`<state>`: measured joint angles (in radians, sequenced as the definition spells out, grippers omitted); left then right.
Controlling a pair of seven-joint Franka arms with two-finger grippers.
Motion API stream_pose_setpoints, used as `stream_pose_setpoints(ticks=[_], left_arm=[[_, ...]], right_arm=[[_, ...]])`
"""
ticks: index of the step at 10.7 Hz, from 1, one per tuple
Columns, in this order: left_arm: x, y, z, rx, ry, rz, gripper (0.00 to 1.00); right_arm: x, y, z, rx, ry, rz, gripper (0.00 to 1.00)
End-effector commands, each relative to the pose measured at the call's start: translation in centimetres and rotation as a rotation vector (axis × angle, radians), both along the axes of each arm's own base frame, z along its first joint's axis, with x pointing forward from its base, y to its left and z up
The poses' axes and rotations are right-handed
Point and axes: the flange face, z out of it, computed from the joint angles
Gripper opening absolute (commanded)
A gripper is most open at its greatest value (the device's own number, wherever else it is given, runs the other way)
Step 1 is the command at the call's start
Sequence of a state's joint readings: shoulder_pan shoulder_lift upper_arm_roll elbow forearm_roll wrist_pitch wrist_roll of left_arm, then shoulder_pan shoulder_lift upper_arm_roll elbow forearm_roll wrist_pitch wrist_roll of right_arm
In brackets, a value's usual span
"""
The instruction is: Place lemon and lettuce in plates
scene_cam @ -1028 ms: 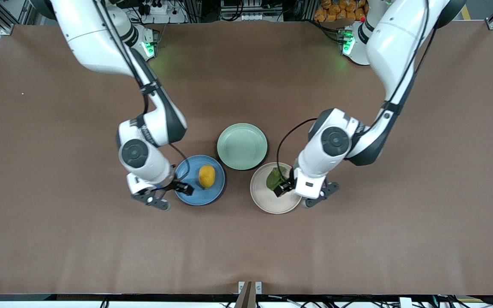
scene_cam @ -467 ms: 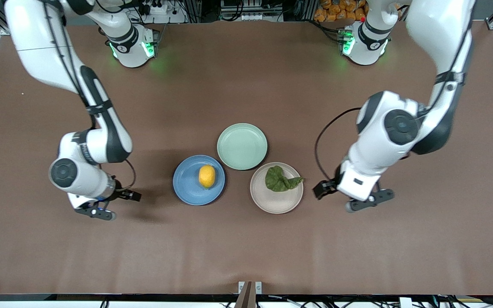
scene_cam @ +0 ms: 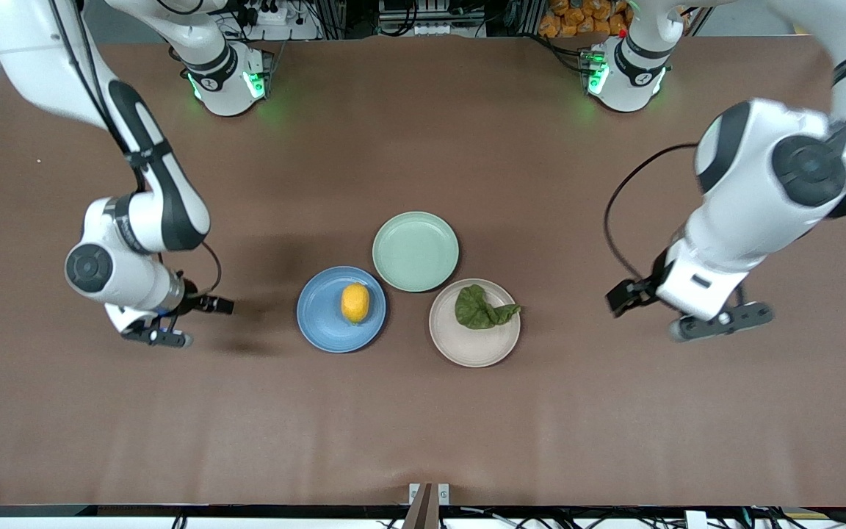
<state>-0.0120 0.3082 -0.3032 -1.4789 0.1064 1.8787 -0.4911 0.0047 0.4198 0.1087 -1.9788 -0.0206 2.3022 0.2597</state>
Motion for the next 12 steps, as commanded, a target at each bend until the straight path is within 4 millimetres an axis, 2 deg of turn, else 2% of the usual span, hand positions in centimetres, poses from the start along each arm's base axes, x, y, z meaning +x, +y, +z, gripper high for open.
stream_pose_setpoints(ticks=[1,3,4,6,8,10,12], left_arm=[[-3.5,2.4,5.3,0.041,0.018,-0.004,1.00],[-5.4,5.5,8.5,0.071,0.024,-0.044,1.00],[-6.0,5.8,9.7,0.065,0.010,-0.050,1.00],[-8.4,7.3,12.0,0.028,0.008,-0.013,1.00],[-10.6,9.0,12.6,0.034,0.021,0.010,1.00],[-11.1,9.2,12.7,0.027,0.045,0.018,1.00],[-10.7,9.8,12.6,0.024,0.047,0.027,1.00]], right_arm=[[-6.4,0.8,2.1,-0.021,-0.022,0.049,1.00],[-8.5,2.0,4.6,-0.029,-0.031,0.077,1.00],[-8.7,2.0,5.9,-0.036,-0.015,0.079,1.00],[-7.7,1.9,9.5,-0.034,-0.073,0.085,1.00],[-6.0,1.8,13.9,-0.031,-0.058,0.084,1.00],[-4.4,1.3,19.5,-0.030,-0.040,0.126,1.00],[-3.9,0.6,24.5,-0.023,-0.036,0.181,1.00]])
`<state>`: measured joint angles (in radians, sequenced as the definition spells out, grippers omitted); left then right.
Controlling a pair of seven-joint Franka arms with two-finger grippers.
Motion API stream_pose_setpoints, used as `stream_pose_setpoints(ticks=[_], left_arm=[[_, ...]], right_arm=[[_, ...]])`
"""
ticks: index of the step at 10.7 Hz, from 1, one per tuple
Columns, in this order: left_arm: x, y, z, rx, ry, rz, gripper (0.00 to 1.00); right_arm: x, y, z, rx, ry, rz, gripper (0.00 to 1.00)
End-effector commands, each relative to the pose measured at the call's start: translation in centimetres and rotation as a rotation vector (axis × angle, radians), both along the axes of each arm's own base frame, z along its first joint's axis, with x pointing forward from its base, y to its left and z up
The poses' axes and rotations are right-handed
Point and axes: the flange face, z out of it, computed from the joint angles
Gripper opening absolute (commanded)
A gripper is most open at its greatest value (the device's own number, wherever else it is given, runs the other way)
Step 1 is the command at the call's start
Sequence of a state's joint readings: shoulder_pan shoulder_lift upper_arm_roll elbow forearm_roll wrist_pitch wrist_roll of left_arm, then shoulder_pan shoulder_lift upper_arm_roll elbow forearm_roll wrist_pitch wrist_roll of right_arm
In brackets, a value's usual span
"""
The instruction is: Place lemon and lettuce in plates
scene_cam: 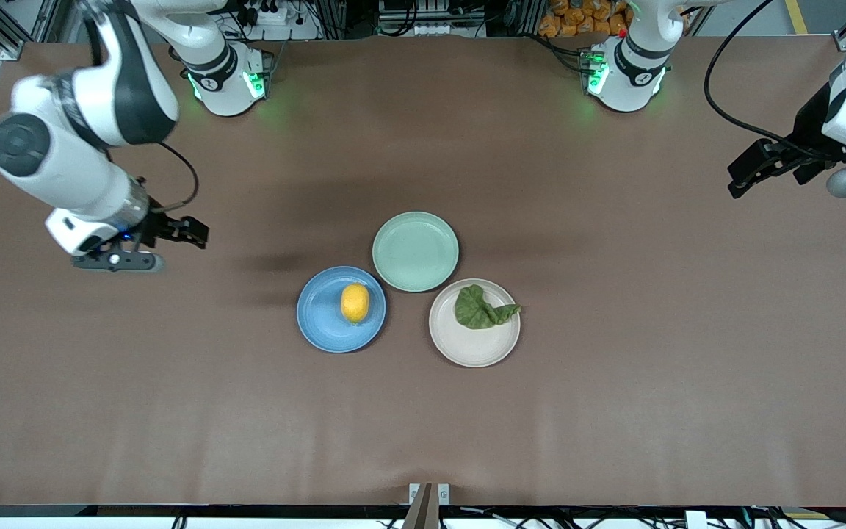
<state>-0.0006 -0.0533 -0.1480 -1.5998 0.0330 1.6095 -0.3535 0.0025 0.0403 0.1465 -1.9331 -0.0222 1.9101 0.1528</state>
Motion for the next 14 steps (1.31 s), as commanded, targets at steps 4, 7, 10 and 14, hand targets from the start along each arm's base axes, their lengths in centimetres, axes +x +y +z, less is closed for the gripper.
stream_pose_setpoints(ticks=[4,7,10,14], left_arm=[[1.0,0.2,0.5,-0.020,-0.009,-0.009,1.00],[1.2,0.1,0.6,-0.022,-0.012,-0.006,1.00],[2.3,-0.2,-0.7,-0.025,0.002,-0.021,1.00],[2.5,0.2,-0.3,-0.029,-0.005,-0.022,1.00]], right_arm=[[0.6,-1.9,12.0,0.015,-0.022,0.139,1.00],[0.6,-4.2,16.6,0.014,-0.060,0.131,1.00],[0.7,-7.7,19.2,0.007,-0.134,0.057,1.00],[0.3,-9.1,20.0,0.012,-0.131,0.026,1.00]])
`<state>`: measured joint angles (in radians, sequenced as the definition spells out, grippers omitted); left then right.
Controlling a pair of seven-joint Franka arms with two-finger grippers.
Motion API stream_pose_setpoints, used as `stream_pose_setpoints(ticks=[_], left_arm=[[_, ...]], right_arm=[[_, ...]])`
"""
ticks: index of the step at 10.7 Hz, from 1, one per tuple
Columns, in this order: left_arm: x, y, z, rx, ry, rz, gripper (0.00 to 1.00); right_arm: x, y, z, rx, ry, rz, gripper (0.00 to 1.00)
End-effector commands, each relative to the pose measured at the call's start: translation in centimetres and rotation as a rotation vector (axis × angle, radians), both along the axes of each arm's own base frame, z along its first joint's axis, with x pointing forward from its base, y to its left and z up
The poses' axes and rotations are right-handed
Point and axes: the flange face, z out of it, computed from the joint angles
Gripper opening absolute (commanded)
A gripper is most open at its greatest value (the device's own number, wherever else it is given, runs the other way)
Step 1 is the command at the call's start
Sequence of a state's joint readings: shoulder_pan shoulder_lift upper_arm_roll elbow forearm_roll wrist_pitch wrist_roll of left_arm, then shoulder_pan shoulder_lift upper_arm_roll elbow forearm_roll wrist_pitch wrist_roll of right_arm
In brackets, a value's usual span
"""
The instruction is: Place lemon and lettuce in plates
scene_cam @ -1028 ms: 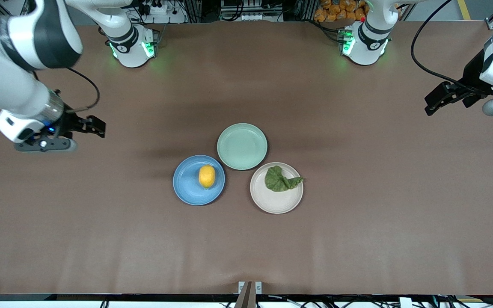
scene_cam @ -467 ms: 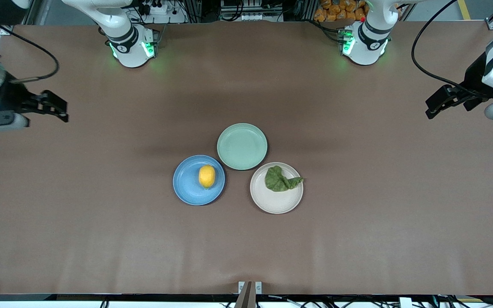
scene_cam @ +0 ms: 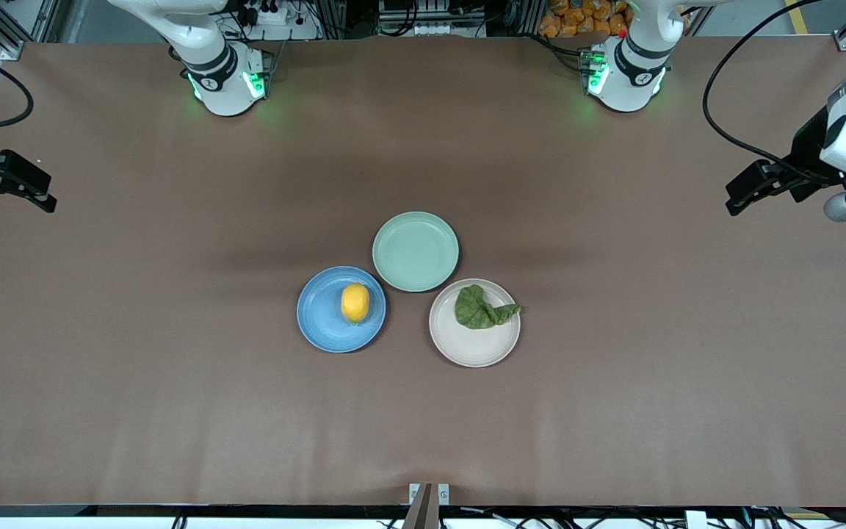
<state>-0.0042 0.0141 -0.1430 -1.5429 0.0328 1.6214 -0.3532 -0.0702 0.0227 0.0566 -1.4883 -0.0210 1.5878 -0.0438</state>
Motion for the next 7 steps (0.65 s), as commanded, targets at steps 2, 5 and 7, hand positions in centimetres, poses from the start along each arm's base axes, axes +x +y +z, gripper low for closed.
stream_pose_setpoints(ticks=[2,5,7], left_arm=[[0.12,0.18,0.52,-0.003,0.003,-0.113,1.00],[-0.13,0.38,-0.14,0.004,0.043,-0.206,1.00],[-0.11,0.47,-0.33,0.004,0.050,-0.211,1.00]], right_arm=[[-0.51,0.10,0.60,0.043,0.005,-0.046,1.00],[-0.56,0.53,0.47,0.045,0.013,-0.060,1.00],[-0.59,0.62,0.37,0.045,0.018,-0.055,1.00]])
